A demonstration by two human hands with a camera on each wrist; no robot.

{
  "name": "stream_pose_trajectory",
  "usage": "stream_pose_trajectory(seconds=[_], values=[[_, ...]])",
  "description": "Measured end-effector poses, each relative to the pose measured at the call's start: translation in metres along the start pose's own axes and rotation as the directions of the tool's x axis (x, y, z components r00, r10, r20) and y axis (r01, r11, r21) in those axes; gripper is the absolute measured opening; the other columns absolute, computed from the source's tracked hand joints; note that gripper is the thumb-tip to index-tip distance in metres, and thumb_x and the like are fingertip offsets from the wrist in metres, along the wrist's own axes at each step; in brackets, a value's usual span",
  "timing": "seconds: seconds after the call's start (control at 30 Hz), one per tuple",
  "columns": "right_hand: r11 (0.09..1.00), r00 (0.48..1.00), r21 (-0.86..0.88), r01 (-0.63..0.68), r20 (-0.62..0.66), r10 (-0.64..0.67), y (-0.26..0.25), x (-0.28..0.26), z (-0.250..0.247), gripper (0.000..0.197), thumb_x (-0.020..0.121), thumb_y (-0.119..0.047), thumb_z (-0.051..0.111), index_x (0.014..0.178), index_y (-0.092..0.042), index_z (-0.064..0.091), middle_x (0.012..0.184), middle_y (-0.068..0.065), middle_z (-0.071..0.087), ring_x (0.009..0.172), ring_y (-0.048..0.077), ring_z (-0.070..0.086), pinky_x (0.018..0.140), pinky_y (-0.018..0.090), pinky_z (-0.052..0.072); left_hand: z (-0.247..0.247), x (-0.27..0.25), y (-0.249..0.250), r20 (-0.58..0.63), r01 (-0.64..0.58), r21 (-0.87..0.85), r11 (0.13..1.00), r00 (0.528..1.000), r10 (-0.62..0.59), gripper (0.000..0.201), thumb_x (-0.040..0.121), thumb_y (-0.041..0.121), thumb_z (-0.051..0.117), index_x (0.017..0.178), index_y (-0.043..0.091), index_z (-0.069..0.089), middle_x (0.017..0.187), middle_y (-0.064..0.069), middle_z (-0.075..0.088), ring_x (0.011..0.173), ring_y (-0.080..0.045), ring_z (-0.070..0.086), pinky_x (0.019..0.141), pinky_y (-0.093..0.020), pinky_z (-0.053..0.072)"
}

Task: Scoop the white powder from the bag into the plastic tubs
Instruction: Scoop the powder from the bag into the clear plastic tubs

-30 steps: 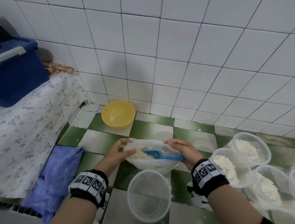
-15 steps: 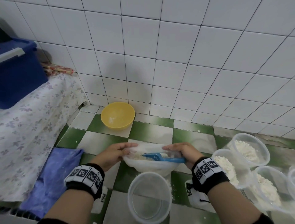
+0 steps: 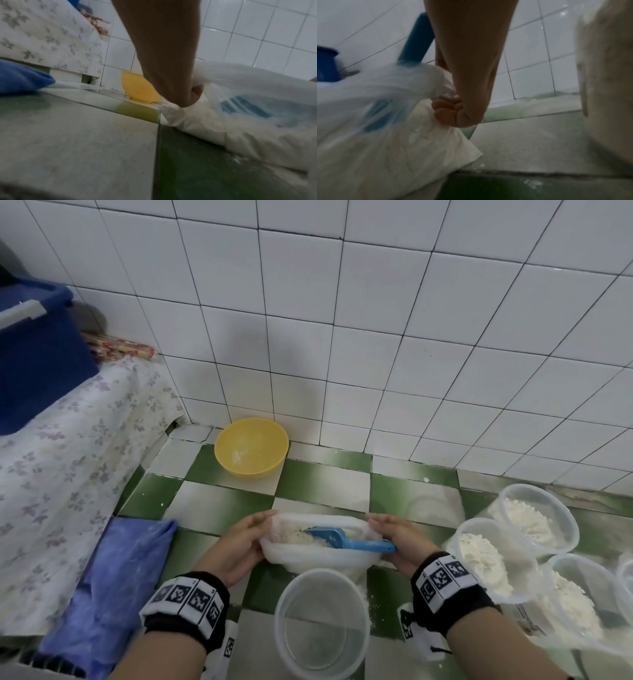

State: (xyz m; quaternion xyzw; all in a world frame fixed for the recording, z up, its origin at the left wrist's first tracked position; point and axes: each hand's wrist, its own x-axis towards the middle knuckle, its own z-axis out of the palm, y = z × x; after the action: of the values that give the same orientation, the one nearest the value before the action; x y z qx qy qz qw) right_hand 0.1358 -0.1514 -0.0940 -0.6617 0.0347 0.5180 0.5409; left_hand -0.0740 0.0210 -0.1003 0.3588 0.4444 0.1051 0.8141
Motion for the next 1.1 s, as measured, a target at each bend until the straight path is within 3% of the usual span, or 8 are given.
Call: stream_pose_trajectory(seconds=[0.13, 0.4, 0.57, 0.73, 0.9, 1.0, 1.03, 1.1], values=[[0.996, 0.999, -0.077, -0.041, -0.035, 0.038, 0.004, -0.01, -0.007, 0.024, 0.087, -0.011, 0.062, 0.11, -0.021, 0.065, 0.114, 0.016, 0.057, 0.104, 0.036, 0.059, 0.083, 0.05, 0.055, -0.003, -0.009, 0.0, -0.009, -0.044, 0.172, 0.984, 0.999, 0.046, 0.026, 0.096, 0.012, 0.055, 0.122, 0.019, 0.057, 0.117, -0.015, 0.066, 0.104, -0.033, 0.066, 0.075, -0.038, 0.059], [0.98, 0.996, 0.197, -0.039, 0.086, 0.022, 0.0, -0.021, -0.009, 0.036, 0.09, 0.008, 0.051, 0.112, -0.017, 0.064, 0.118, 0.026, 0.051, 0.106, 0.043, 0.059, 0.077, 0.057, 0.055, -0.011, -0.02, 0.005, -0.02, 0.113, 0.263, 0.958, 0.994, -0.111, 0.021, 0.09, 0.005, 0.062, 0.11, 0.009, 0.064, 0.127, -0.016, 0.054, 0.105, -0.04, 0.065, 0.076, -0.043, 0.061], [0.874, 0.997, 0.484, -0.051, 0.072, 0.018, 0.008, -0.012, -0.006, 0.052, 0.089, 0.019, 0.03, 0.126, -0.012, 0.051, 0.118, 0.026, 0.051, 0.104, 0.043, 0.056, 0.068, 0.054, 0.057, -0.01, -0.018, 0.001, -0.01, 0.119, -0.053, 0.991, 0.993, -0.12, 0.023, 0.089, -0.008, 0.055, 0.105, 0.008, 0.056, 0.124, -0.026, 0.055, 0.108, -0.043, 0.062, 0.073, -0.047, 0.06], [0.759, 0.998, 0.649, -0.053, 0.065, 0.014, 0.016, -0.013, -0.003, 0.054, 0.092, 0.013, 0.029, 0.139, -0.012, 0.038, 0.116, 0.024, 0.047, 0.101, 0.04, 0.052, 0.075, 0.053, 0.048, -0.006, -0.019, -0.01, -0.001, 0.061, -0.431, 0.9, 0.998, -0.068, 0.024, 0.093, -0.011, 0.045, 0.099, 0.012, 0.049, 0.115, -0.029, 0.057, 0.099, -0.039, 0.06, 0.063, -0.044, 0.06], [0.703, 1.0, 0.711, 0.003, 0.008, -0.012, 0.021, -0.007, 0.007, 0.062, 0.092, 0.014, 0.027, 0.147, -0.016, 0.027, 0.129, 0.024, 0.04, 0.095, 0.037, 0.054, 0.072, 0.049, 0.05, 0.002, -0.022, -0.017, -0.028, -0.005, -0.509, 0.861, 1.0, -0.012, 0.021, 0.095, -0.007, 0.045, 0.102, 0.011, 0.05, 0.113, -0.027, 0.058, 0.103, -0.038, 0.059, 0.07, -0.046, 0.058], [0.697, 1.0, 0.717, 0.009, 0.004, -0.018, 0.024, -0.003, 0.011, 0.063, 0.092, 0.015, 0.025, 0.147, -0.016, 0.027, 0.123, 0.026, 0.043, 0.082, 0.027, 0.055, 0.054, 0.035, 0.057, 0.002, -0.021, -0.02, -0.026, -0.015, -0.5, 0.866, 1.0, 0.002, 0.02, 0.096, -0.007, 0.044, 0.102, 0.01, 0.052, 0.115, -0.028, 0.057, 0.104, -0.038, 0.059, 0.073, -0.046, 0.056], [0.707, 1.0, 0.707, 0.01, 0.009, -0.024, 0.024, -0.003, 0.011, 0.062, 0.092, 0.015, 0.026, 0.146, -0.015, 0.028, 0.117, 0.025, 0.046, 0.082, 0.026, 0.056, 0.056, 0.033, 0.058, 0.0, -0.021, -0.02, -0.012, -0.008, -0.489, 0.872, 1.0, 0.003, 0.02, 0.095, -0.007, 0.044, 0.101, 0.01, 0.052, 0.116, -0.029, 0.058, 0.104, -0.038, 0.059, 0.073, -0.046, 0.057], [0.74, 0.998, 0.672, 0.017, 0.03, -0.05, 0.025, -0.001, 0.009, 0.059, 0.093, 0.014, 0.029, 0.144, -0.017, 0.033, 0.115, 0.022, 0.049, 0.095, 0.029, 0.058, 0.076, 0.041, 0.055, -0.005, -0.021, -0.02, 0.03, 0.015, -0.443, 0.897, 1.0, -0.002, 0.02, 0.094, -0.007, 0.045, 0.099, 0.011, 0.052, 0.118, -0.03, 0.059, 0.104, -0.039, 0.061, 0.071, -0.044, 0.059]])
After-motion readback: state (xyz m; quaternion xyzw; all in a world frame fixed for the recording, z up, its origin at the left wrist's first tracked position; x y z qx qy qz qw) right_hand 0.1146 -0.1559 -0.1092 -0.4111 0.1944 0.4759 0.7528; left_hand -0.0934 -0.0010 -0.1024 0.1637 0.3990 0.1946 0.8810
